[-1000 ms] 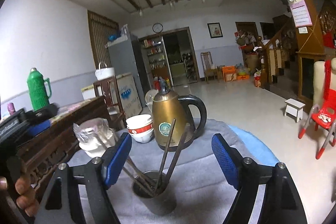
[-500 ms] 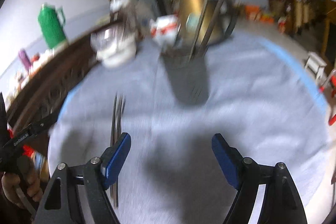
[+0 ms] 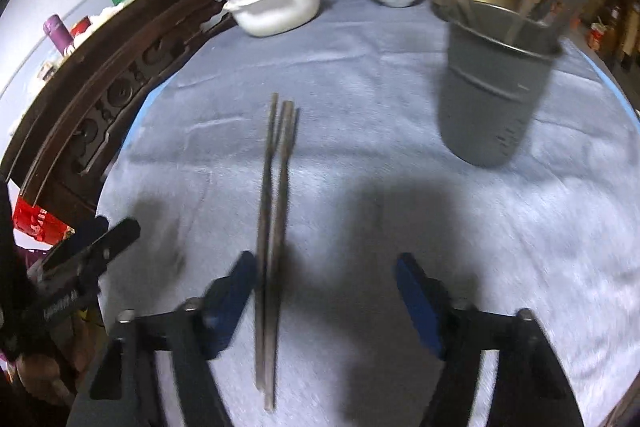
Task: Organize utensils
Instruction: 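Move both open tools back to the last chopsticks on the cloth, then close the right tool on a chopstick while the left tool grasps another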
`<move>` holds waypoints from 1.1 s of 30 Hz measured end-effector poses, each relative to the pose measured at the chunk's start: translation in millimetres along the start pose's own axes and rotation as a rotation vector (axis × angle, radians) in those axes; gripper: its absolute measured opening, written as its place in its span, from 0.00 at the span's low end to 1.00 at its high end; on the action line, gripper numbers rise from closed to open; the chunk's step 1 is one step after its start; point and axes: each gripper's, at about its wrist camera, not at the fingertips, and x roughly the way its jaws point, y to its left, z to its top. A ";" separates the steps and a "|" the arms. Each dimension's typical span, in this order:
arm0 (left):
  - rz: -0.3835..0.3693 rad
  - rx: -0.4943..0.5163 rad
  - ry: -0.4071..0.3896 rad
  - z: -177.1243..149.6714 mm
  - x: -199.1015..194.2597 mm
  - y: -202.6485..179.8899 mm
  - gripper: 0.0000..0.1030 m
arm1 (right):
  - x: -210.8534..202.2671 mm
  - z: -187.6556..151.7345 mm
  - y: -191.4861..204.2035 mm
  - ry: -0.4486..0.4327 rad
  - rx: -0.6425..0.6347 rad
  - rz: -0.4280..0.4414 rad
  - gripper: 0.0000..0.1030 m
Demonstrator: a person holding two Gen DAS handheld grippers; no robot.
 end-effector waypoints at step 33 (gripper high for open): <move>-0.062 0.024 0.086 23.5 12.1 -38.8 0.85 | 30.8 23.3 -9.8 0.099 0.009 -0.050 0.12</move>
